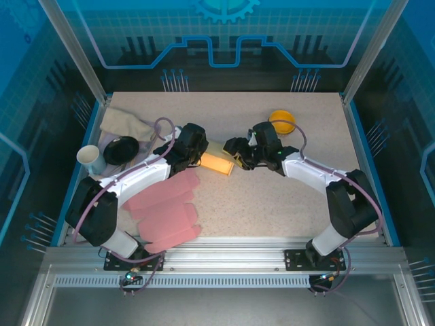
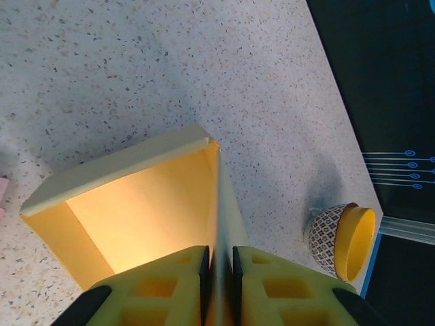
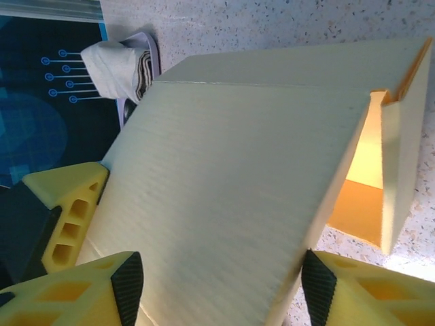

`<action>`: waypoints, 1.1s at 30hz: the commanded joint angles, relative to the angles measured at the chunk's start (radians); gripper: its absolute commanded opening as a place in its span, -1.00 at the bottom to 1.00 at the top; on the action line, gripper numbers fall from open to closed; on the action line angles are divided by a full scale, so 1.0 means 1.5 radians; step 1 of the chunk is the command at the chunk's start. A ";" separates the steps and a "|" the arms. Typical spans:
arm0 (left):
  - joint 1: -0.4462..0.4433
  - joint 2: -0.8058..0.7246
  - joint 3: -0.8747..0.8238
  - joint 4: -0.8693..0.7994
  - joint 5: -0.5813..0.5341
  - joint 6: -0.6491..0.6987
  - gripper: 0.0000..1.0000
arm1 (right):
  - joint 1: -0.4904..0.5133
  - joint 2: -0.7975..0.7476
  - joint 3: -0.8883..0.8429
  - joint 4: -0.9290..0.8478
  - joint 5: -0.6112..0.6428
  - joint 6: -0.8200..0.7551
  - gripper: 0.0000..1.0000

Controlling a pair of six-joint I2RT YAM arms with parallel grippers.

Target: Fold the paper box

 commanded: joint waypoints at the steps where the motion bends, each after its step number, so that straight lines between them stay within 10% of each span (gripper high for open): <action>1: -0.009 0.004 0.016 -0.040 0.016 0.039 -0.62 | 0.010 0.013 0.049 -0.017 -0.005 -0.051 0.22; 33: -0.025 0.120 0.064 -0.240 0.080 0.269 -0.04 | -0.027 0.059 0.084 -0.238 0.117 -0.335 0.22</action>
